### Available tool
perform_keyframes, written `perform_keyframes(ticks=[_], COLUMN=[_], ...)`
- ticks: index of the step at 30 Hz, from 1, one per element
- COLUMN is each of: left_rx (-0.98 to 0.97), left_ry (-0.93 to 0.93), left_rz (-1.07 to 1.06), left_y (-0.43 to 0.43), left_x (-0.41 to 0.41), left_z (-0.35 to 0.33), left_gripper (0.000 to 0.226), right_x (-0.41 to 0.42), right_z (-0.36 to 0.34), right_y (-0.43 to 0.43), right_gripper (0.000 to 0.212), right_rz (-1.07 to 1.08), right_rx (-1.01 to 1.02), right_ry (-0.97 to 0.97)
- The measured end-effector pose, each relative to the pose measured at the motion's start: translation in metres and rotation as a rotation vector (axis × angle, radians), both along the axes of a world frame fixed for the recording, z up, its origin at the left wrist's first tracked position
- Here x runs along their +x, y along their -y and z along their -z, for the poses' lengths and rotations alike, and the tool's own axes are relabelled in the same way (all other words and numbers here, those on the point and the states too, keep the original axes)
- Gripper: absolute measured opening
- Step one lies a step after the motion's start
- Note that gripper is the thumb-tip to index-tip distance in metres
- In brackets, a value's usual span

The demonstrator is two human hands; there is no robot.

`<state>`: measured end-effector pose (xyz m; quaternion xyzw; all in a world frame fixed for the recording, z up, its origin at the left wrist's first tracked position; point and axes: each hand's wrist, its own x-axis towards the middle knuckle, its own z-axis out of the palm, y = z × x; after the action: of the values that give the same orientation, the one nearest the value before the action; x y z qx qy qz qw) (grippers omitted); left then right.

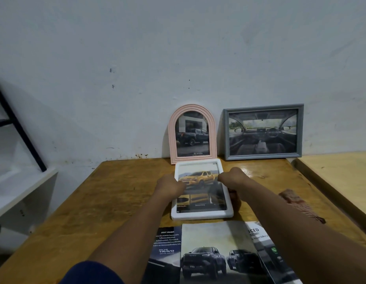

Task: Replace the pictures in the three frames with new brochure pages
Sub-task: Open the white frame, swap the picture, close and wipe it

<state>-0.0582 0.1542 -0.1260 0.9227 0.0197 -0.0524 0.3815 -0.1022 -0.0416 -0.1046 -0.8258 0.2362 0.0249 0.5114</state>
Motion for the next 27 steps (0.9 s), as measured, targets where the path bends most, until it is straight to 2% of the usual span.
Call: perform_keyframes(ticks=[6,11,19,22,27], left_rx=[-0.242,-0.393,-0.459,-0.452,-0.441], left_ry=[0.202,0.324,0.384,0.375,0.376], left_rz=[-0.071,-0.079,-0.024,-0.017,-0.043], left_y=[-0.010,-0.018,-0.028,-0.027,-0.040], left_x=[0.006,-0.002,-0.023,-0.027,-0.014], left_z=[-0.032,-0.039,-0.011,-0.001,-0.009], left_gripper=[0.021,0.037,0.062,0.075,0.082], right_x=[0.003,-0.001,-0.010,-0.012,0.001], right_z=[-0.027,-0.025,0.007,0.010,-0.006], right_y=[-0.003,-0.010,-0.017,-0.021,-0.043], right_gripper=[0.023,0.033,0.054,0.057,0.059], right_rz=[-0.017,-0.083,-0.101,-0.109,-0.142], right_rx=[-0.022,-0.133,-0.186,-0.194,-0.216], right_ry=[0.331,0.482,0.562,0.574,0.587])
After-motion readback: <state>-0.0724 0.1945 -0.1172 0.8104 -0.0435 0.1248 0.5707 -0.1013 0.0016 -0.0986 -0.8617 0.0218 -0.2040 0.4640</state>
